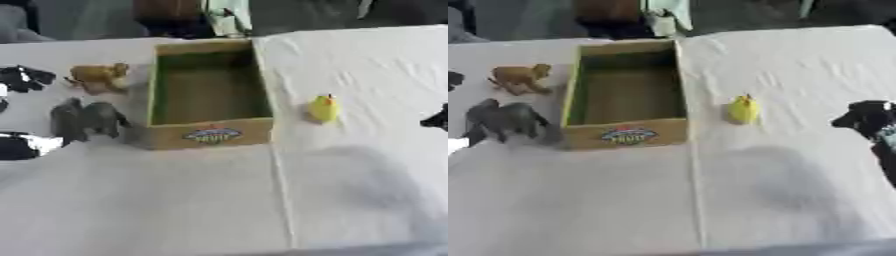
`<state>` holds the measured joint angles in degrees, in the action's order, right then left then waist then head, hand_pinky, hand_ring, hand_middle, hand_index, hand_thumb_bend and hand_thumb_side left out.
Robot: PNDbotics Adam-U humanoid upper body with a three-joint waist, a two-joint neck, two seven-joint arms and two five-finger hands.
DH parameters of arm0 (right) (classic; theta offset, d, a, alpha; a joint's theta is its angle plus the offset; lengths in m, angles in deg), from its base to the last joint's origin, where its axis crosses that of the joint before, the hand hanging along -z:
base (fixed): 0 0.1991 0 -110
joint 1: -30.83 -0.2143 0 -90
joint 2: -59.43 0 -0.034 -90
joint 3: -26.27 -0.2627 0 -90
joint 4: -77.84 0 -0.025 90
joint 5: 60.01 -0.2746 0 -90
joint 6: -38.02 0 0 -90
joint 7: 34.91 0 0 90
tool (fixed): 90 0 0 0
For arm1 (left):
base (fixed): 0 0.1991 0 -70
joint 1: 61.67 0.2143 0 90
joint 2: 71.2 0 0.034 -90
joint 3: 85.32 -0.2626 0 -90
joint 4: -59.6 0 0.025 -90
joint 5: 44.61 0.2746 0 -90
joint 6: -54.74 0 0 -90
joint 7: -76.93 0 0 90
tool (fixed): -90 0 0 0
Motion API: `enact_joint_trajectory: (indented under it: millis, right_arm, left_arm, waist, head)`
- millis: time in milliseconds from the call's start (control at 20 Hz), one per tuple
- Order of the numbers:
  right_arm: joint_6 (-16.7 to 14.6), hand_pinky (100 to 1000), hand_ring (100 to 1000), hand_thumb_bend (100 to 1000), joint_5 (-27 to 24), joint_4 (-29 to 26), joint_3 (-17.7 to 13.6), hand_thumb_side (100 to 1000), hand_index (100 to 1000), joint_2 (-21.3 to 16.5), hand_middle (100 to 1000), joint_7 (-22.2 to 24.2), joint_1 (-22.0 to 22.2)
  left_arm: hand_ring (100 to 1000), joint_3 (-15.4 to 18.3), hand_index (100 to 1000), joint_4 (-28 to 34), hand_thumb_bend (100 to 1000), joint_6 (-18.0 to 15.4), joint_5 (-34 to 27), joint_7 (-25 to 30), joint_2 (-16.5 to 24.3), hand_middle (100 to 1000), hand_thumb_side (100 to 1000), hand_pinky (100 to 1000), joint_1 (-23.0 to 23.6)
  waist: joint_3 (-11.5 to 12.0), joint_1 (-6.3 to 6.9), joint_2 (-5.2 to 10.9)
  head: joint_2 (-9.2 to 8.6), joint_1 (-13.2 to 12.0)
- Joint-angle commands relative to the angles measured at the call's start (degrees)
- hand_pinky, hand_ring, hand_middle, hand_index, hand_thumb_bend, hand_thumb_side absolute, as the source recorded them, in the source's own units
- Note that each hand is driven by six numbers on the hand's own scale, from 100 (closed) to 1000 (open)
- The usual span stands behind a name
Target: Pick up objects on the table and place them in the box.
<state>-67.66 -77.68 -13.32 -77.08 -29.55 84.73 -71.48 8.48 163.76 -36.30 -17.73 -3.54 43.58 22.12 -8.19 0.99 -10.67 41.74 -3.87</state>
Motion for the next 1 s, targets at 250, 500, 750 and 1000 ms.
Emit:
enact_joint_trajectory:
  millis: [250, 500, 750, 1000]
  right_arm:
    - [-0.20, 716, 631, 100, 0.44, -0.41, 0.12, 611, 709, -1.73, 555, 0.33, -0.50]
    - [-0.26, 716, 631, 100, 0.48, -0.37, 0.31, 611, 709, -1.66, 555, 0.55, -0.58]
    - [-0.34, 716, 631, 100, 0.41, -0.34, 0.49, 610, 710, -1.66, 555, 0.72, -0.61]
    - [-0.33, 716, 631, 100, 0.42, -0.35, 0.63, 610, 710, -1.58, 555, 0.90, -0.64]
  left_arm:
    - [753, -2.31, 859, -5.43, 630, -1.42, 1.13, 0.41, 6.91, 733, 365, 767, -4.12]
    - [755, -4.76, 862, -8.63, 651, -2.97, 1.26, 1.99, 8.69, 736, 386, 767, -6.39]
    - [754, -7.09, 862, -11.86, 661, -4.23, 0.67, 3.81, 9.60, 735, 397, 764, -8.47]
    - [749, -8.83, 858, -15.23, 668, -5.21, 0.70, 5.25, 9.12, 729, 405, 759, -10.76]
  waist:
    - [-0.47, 0.01, 0.54]
    - [-0.76, -0.03, 0.46]
    - [-1.12, -0.06, 0.51]
    - [-1.40, -0.06, 0.45]
  head:
    - [-0.21, -0.03]
    - [-0.05, -0.24]
    - [-0.02, -0.53]
    - [0.12, -0.73]
